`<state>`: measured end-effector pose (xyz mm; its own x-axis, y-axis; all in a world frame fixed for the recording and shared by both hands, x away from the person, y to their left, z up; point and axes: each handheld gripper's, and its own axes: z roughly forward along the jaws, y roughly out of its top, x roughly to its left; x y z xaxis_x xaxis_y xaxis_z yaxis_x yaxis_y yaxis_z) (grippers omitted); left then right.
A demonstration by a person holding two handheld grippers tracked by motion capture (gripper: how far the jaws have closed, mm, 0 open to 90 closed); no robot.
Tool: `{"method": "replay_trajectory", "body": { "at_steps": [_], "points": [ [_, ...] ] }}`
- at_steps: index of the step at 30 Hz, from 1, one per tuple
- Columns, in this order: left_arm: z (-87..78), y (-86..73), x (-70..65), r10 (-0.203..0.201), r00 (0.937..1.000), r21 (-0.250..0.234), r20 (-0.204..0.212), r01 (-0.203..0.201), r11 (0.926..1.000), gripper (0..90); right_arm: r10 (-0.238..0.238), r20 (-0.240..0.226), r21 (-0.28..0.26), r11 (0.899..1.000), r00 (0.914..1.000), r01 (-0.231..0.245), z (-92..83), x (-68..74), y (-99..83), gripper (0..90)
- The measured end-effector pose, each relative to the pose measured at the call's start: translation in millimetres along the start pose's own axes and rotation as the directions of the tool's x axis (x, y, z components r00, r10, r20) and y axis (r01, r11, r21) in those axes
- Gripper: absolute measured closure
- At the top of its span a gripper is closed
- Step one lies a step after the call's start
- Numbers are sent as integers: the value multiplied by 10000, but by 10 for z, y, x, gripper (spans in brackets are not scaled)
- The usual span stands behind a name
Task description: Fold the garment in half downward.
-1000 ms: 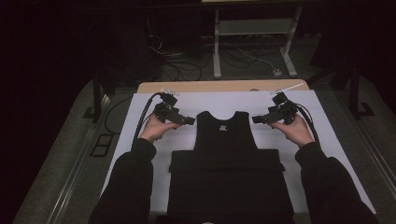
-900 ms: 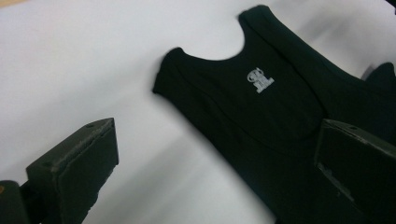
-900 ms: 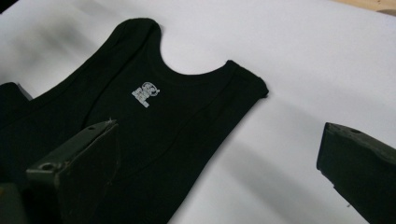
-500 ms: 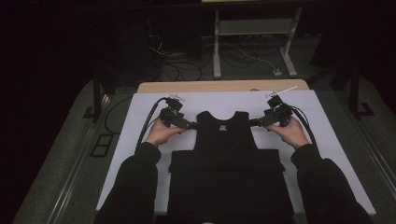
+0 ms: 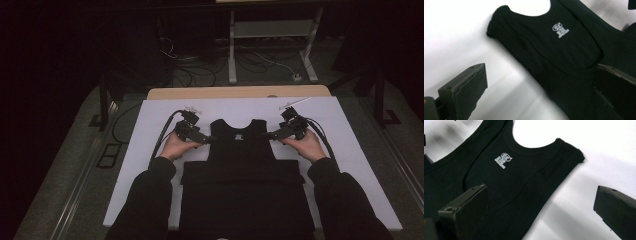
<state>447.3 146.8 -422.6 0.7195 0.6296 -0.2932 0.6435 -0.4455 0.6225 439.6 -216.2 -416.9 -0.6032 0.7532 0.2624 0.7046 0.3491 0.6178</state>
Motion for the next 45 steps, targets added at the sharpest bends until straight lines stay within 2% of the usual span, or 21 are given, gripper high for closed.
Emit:
{"method": "replay_trajectory", "body": {
  "at_steps": [10,24,28,30,32,34,39,41,45],
  "points": [
    [150,-28,-39,-6,9999,36,169,6,10000,0,-28,-155,159,9999,9999,30,117,52,-51,0],
    [246,-35,-83,-3,9998,229,202,-2,9997,0,-139,-287,271,9995,9995,147,241,106,-105,0],
    [274,-35,-90,-74,9998,408,207,65,9991,6,-35,-323,210,9998,9995,42,266,117,-113,86],
    [263,-29,-92,-179,9998,368,72,177,9992,39,-12,-265,203,9998,9996,18,276,122,-113,137],
    [254,-25,-83,-350,9994,263,52,348,9990,82,-30,-175,227,9997,9998,34,287,124,-116,146],
    [244,-22,-76,-347,9993,292,-160,351,9990,136,-24,-118,260,9997,9999,27,297,127,-121,176],
    [238,-18,-96,-348,9991,120,-249,351,9993,211,-67,54,209,9998,10000,66,306,138,-128,284],
    [248,-16,-113,-585,9978,-116,-310,581,9982,250,-25,142,175,9998,9999,23,307,147,-124,318],
    [281,2,-150,-571,9960,-34,-692,570,9984,366,-41,337,97,9999,9994,38,315,163,-129,391]
  ]
}}
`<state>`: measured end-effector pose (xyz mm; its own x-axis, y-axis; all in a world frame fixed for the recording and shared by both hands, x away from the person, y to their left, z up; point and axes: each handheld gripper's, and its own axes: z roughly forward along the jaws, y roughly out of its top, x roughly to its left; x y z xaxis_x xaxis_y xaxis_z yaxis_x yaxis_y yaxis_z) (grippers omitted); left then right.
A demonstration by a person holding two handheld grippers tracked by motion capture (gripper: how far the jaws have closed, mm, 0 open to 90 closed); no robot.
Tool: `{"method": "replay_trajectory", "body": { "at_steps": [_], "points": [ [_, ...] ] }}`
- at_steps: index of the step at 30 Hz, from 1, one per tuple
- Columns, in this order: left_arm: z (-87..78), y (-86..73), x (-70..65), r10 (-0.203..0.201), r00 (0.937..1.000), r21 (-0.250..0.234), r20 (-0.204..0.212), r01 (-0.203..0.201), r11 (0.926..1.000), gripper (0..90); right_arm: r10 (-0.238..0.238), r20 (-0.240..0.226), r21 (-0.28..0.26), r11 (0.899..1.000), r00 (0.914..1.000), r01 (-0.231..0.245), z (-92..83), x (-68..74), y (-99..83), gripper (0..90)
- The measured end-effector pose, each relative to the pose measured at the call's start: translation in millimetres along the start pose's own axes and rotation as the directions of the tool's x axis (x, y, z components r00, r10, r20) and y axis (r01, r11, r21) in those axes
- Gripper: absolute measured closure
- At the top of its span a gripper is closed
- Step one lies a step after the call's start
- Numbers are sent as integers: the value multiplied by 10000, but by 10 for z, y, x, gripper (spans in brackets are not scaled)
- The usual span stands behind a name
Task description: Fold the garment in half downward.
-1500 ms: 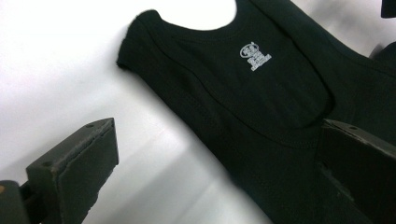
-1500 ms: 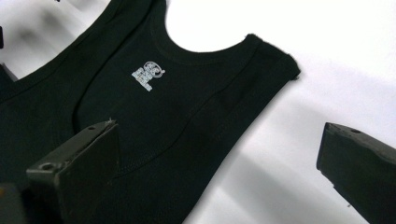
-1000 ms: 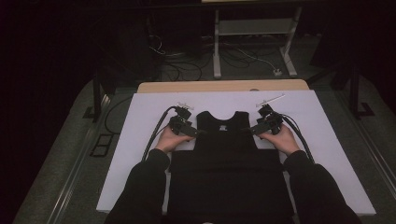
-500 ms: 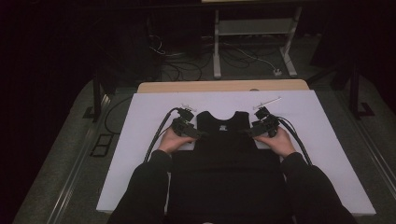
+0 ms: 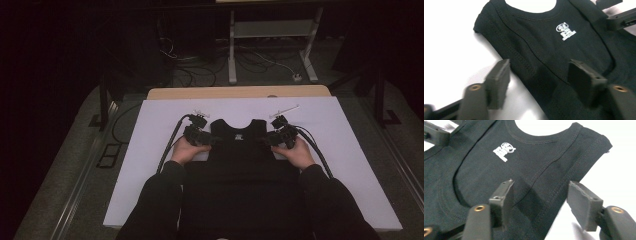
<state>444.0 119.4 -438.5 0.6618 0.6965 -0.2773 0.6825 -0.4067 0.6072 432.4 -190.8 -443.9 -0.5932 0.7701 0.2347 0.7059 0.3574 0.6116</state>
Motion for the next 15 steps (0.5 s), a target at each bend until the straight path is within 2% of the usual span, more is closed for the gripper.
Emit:
{"method": "replay_trajectory", "body": {
  "at_steps": [4,6,8,12,13,15],
  "points": [
    [30,8,-38,180,9996,171,212,-184,9997,468,-131,210,-56,9999,9997,132,11,55,-11,473],
    [47,12,-65,103,9999,123,86,-104,9999,514,-187,422,-76,9998,9989,191,21,98,-13,525],
    [56,17,-71,102,9999,154,71,-103,9998,564,-143,448,-81,9999,9989,147,28,124,-12,593],
    [61,7,-116,418,9979,172,-485,-410,9990,653,178,391,-145,9997,9991,-172,34,141,-23,720],
    [62,-2,-119,354,9979,110,-537,-348,9993,670,314,252,-171,9994,9992,-310,36,143,-31,756],
    [59,-31,-113,-35,9988,-60,-487,32,10000,733,595,-73,-205,9980,9982,-597,40,134,-45,804]
  ]
}}
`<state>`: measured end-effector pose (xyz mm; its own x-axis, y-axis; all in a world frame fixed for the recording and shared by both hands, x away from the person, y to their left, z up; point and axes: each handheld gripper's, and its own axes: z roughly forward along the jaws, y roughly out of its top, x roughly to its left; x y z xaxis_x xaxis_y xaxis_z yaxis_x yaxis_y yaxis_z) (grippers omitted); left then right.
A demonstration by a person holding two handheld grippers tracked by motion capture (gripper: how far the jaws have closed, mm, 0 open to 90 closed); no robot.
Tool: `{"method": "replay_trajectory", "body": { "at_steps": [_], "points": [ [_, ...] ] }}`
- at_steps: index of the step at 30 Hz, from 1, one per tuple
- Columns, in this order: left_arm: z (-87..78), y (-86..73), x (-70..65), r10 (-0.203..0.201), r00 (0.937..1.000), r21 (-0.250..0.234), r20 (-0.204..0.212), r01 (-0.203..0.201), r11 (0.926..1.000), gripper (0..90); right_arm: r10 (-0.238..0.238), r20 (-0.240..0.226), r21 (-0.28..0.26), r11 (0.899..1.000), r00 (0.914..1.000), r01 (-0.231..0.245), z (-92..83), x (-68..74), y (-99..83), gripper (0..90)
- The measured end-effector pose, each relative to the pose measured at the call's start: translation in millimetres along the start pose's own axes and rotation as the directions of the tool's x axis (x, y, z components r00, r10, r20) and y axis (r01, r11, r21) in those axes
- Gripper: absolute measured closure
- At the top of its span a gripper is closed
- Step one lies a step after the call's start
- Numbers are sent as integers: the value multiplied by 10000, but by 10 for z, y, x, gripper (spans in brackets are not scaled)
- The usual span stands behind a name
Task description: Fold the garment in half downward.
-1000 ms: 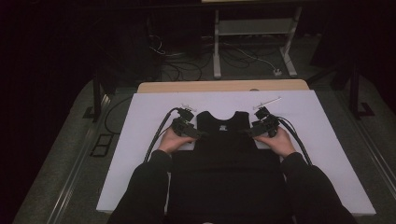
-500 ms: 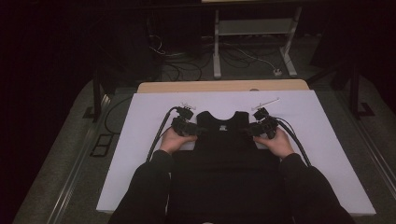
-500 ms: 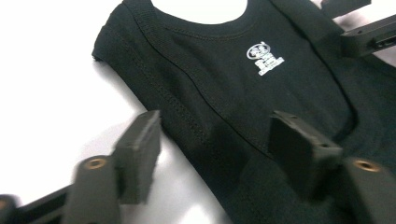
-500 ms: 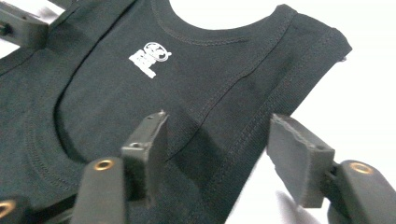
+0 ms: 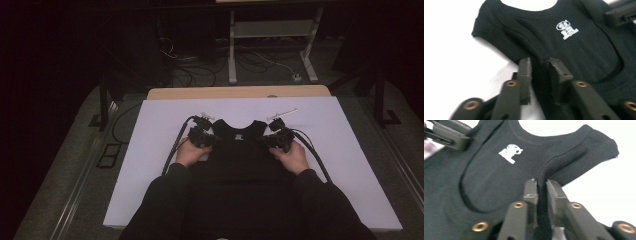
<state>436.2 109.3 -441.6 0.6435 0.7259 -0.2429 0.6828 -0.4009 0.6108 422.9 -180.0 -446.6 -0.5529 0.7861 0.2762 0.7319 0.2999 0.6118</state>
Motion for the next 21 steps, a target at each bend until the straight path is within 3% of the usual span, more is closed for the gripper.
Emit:
{"method": "replay_trajectory", "body": {
  "at_steps": [3,7,12,17,21],
  "points": [
    [0,-55,21,-268,9987,-246,428,278,9993,821,249,-188,-59,9997,9995,-250,-15,-17,-16,832],
    [-28,-140,-20,191,9997,-776,120,-181,9968,840,479,-334,-50,9988,9983,-481,-83,-16,-29,837],
    [-103,-189,-66,41,9992,-1139,395,4,9935,842,370,-491,-316,9988,9981,-386,-218,37,-69,838],
    [-213,-174,-100,358,9982,-1214,475,-298,9922,841,151,-689,-502,9986,9975,-186,-319,97,-102,839],
    [-308,-164,-133,322,9979,-1543,558,-232,9877,841,155,-792,-682,9975,9967,-210,-392,124,-118,838]
  ]
}}
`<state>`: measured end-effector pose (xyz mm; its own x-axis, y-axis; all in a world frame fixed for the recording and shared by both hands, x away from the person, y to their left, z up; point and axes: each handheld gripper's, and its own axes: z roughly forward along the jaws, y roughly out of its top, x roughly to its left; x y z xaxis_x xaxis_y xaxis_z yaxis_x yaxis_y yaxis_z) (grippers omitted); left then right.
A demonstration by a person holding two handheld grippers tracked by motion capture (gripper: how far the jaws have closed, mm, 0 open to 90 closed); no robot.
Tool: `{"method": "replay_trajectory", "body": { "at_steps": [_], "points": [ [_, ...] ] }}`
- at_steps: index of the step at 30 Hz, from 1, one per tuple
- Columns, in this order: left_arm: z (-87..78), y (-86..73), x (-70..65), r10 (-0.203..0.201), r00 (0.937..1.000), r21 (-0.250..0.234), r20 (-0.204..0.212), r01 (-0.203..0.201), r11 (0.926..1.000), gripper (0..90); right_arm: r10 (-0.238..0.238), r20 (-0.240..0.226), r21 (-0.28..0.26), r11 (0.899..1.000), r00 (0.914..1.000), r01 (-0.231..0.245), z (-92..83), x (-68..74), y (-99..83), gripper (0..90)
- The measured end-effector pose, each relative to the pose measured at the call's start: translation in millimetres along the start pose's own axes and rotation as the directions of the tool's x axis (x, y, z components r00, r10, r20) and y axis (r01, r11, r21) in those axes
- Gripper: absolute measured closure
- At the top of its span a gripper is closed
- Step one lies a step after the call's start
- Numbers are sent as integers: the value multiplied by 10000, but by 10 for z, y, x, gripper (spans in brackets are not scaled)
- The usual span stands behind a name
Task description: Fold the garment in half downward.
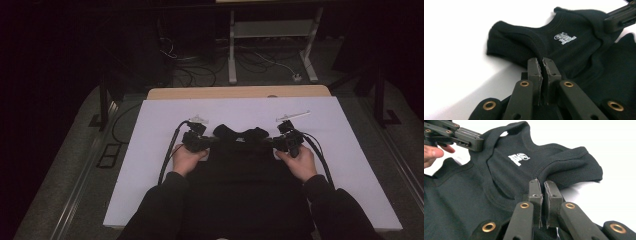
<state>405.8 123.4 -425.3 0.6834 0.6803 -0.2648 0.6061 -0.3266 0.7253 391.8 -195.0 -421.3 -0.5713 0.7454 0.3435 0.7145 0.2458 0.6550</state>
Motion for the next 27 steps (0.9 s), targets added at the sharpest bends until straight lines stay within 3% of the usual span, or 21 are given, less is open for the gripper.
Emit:
{"method": "replay_trajectory", "body": {
  "at_steps": [9,27],
  "points": [
    [-203,12,-81,69,9998,-312,201,-63,9995,841,264,-529,-685,9972,9982,-300,-206,39,2,838],
    [-480,17,-294,251,9969,-502,741,-214,9985,840,-165,-818,-855,9963,9965,94,-410,155,-65,838]
  ]
}}
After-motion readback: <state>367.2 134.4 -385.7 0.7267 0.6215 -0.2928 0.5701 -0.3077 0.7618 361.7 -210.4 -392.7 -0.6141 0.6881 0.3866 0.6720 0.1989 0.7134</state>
